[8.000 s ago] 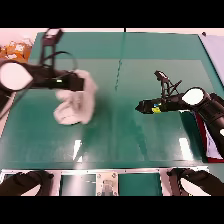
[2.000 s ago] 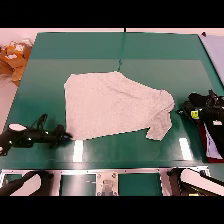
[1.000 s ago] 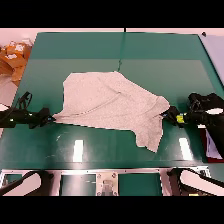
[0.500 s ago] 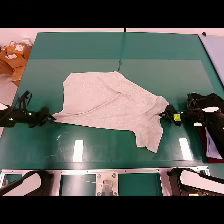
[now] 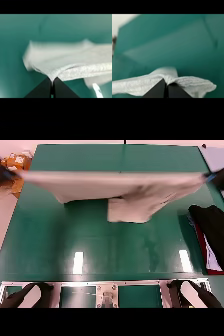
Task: Fold the shirts.
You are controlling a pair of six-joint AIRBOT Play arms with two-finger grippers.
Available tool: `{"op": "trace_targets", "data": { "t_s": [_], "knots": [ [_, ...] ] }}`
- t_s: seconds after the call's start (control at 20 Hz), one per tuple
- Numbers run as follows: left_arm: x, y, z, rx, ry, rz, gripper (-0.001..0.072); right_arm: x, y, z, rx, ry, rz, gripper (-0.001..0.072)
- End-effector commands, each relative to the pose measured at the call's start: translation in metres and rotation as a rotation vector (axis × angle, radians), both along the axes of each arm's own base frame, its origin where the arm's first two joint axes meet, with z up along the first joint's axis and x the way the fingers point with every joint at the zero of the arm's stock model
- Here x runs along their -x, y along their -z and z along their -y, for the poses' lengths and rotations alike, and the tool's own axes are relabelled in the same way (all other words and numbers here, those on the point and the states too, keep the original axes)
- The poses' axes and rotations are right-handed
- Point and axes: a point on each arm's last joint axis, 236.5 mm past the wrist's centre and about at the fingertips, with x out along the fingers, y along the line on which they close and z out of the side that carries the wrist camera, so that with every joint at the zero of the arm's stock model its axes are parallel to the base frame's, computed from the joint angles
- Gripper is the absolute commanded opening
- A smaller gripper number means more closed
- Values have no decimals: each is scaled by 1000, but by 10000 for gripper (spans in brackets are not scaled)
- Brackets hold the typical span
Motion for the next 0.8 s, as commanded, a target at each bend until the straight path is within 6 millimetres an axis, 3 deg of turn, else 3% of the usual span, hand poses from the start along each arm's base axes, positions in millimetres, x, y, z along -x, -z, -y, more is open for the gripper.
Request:
{"op": "trace_targets", "data": {
  "t_s": [0.0,0.1,0.2,0.3,0.4,0.5,0.6,0.65,0.75],
  "knots": [
    [88,-169,36,-178,-8,457,18,85,-152,-35,213,76,372,12],
    [138,-218,57,-246,-4,618,19,123,-205,-52,268,140,531,12],
    [174,-243,71,-289,-8,718,18,153,-240,-63,306,188,642,12],
    [181,-243,73,-301,-12,724,18,168,-256,-61,341,243,691,12],
    [167,-232,59,-309,-45,671,18,164,-256,-52,347,273,684,13],
    [138,-208,38,-275,-90,583,19,144,-241,-37,319,276,626,12],
    [97,-163,23,-216,-78,439,18,109,-206,-17,245,262,521,12],
    [75,-137,20,-168,-53,361,19,90,-181,-8,198,244,454,13],
    [29,-71,23,-27,39,191,19,42,-106,8,97,183,284,13]
  ]
}}
